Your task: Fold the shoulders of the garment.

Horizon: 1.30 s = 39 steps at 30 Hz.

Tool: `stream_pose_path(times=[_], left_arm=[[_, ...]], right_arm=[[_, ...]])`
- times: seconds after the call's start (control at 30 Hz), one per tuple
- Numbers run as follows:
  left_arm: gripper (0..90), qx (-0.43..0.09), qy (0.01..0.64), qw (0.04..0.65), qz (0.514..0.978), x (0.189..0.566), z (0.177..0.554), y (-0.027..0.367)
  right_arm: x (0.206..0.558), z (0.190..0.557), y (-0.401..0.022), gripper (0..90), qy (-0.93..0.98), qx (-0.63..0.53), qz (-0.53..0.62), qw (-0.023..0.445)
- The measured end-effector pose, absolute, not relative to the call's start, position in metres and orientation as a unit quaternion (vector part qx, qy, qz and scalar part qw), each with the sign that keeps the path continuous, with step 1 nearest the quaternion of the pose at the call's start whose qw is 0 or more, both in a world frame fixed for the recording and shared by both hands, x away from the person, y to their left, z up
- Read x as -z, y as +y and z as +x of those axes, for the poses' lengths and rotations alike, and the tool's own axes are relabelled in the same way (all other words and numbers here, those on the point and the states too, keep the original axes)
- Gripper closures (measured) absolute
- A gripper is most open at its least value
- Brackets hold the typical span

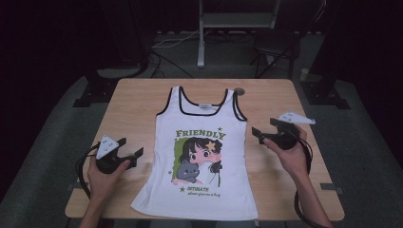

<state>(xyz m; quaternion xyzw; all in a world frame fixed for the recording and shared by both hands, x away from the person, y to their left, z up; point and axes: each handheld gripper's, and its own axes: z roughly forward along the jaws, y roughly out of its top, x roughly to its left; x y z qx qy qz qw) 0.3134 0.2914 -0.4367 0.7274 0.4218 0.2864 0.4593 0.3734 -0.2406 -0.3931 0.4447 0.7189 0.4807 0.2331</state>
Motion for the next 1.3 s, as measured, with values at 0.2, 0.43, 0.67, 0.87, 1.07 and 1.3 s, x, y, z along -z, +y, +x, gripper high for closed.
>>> stream_pose_path(times=[0.2, 0.43, 0.67, 0.87, 1.07, 1.3], left_arm=[[20.1, -0.288, 0.421, 0.458, 0.728, 0.437, 0.313, 0.292], [20.1, -0.29, 0.419, 0.455, 0.73, 0.437, 0.313, 0.29], [20.2, -0.29, 0.42, 0.456, 0.729, 0.437, 0.313, 0.291], [20.1, -0.292, 0.419, 0.453, 0.731, 0.437, 0.313, 0.29], [20.1, -0.292, 0.418, 0.453, 0.731, 0.437, 0.313, 0.29], [20.1, -0.291, 0.419, 0.456, 0.729, 0.437, 0.313, 0.29]], right_arm=[[0.379, 0.415, -0.226, 14.5, 0.731, -0.473, 0.439, 0.224], [0.376, 0.462, -0.214, 14.9, 0.736, -0.463, 0.45, 0.206], [0.381, 0.499, -0.203, 15.7, 0.742, -0.446, 0.461, 0.196], [0.389, 0.529, -0.2, 19.5, 0.739, -0.436, 0.479, 0.187], [0.399, 0.554, -0.198, 20.8, 0.737, -0.422, 0.5, 0.172], [0.406, 0.572, -0.193, 24.5, 0.737, -0.415, 0.51, 0.158]])
